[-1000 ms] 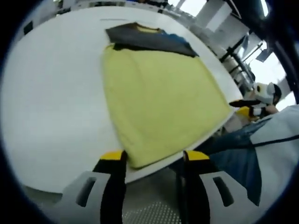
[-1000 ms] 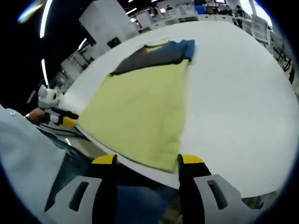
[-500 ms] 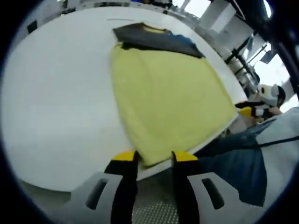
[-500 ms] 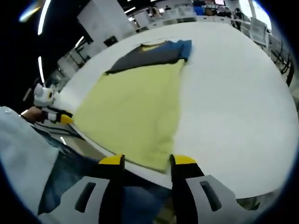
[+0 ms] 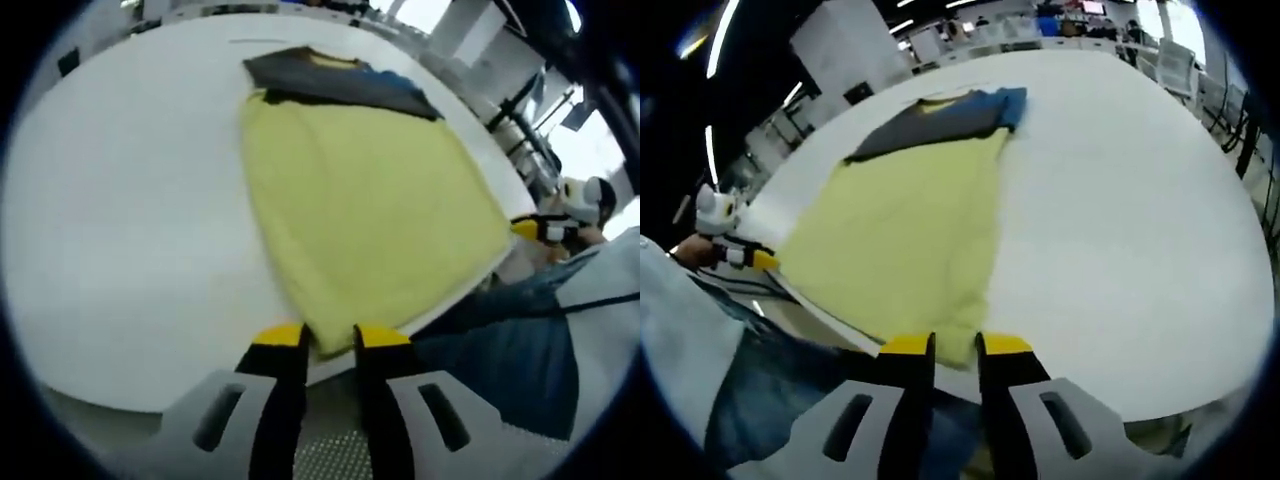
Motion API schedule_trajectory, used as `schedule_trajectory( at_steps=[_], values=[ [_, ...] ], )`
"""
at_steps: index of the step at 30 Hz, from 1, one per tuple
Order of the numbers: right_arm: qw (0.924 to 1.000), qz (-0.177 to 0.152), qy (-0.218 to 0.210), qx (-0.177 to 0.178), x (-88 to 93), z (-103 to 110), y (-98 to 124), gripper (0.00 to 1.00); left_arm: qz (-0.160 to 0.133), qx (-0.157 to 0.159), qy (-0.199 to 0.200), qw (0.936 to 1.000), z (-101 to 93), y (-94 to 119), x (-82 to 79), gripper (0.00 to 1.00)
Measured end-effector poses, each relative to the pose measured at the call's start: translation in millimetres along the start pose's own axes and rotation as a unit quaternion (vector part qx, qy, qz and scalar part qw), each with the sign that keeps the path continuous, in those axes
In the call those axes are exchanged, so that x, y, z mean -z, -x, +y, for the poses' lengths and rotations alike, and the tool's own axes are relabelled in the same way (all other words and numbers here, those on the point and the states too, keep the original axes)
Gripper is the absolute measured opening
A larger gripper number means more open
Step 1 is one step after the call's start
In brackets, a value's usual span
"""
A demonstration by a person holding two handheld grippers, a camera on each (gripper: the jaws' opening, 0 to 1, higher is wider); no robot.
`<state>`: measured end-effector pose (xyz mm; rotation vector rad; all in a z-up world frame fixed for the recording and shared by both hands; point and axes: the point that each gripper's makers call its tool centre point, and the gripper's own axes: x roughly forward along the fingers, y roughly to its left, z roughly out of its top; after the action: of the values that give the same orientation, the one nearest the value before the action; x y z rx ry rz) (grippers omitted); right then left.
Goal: Fold the garment on the visible template until the final outline fits inside the template.
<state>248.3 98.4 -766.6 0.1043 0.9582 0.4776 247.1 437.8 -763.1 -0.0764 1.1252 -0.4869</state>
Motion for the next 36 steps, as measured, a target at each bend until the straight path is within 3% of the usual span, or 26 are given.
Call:
schedule_trajectory(
  at_steps=[14, 26, 36],
  values=[
    [0.9996, 0.015, 0.019, 0.012, 2.3, -7.5, -1.3, 0.06, 0.012, -0.006, -0.009, 0.9999, -0.6, -3.1, 3.7, 0.10],
    [0.9995, 0.025, 0.013, 0.011, 2.3, -7.4, -1.0, 0.05, 0.018, -0.017, -0.006, 0.9997, -0.4, -6.0, 4.3, 0.02],
    [0.9993, 0.024, 0.029, 0.003, 2.4, -6.0, -0.8, 0.05, 0.027, -0.015, -0.013, 0.9994, 3.1, -5.6, 3.7, 0.02]
  ],
)
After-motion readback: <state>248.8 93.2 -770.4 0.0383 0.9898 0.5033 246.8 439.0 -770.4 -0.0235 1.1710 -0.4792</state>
